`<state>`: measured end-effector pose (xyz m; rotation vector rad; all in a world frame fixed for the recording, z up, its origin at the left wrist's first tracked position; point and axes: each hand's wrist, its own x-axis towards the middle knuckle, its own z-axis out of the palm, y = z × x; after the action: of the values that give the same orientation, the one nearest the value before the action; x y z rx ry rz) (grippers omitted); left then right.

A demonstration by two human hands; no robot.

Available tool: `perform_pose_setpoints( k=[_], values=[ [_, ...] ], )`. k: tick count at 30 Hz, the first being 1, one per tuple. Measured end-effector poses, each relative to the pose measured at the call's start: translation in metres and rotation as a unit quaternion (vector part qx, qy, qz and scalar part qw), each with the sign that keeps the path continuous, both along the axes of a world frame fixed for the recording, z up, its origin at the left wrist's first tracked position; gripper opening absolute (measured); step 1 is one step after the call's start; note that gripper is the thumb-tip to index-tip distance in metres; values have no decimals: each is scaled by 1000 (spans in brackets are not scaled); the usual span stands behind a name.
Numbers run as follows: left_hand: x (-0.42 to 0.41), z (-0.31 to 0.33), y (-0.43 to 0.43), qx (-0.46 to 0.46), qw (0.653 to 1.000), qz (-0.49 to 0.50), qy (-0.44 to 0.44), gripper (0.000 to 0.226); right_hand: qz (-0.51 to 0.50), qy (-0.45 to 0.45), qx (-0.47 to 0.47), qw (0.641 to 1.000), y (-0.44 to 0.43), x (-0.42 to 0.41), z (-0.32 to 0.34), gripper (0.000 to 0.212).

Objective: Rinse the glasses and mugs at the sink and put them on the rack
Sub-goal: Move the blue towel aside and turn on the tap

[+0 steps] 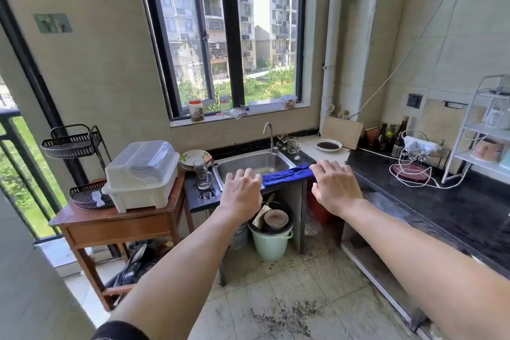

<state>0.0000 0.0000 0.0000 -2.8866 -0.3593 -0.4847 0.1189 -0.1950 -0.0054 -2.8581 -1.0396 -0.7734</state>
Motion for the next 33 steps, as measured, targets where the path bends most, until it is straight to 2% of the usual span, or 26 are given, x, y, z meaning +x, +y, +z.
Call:
perform_pose_setpoints(
  k=[9,16,22,33],
  values=[
    [94,-34,14,-9,1000,-7,28,31,-10,40,-34,999,17,96,-40,42],
    [198,-55,32,-22,998,20,61,36,15,72,-57,996,44,204,-66,38],
    [255,-73,52,-45,996,45,63,36,44,101,-76,991,75,275,-83,35],
    [383,-120,153,-89,993,46,68,28,71,166,-78,980,176,406,-130,25]
  ],
)
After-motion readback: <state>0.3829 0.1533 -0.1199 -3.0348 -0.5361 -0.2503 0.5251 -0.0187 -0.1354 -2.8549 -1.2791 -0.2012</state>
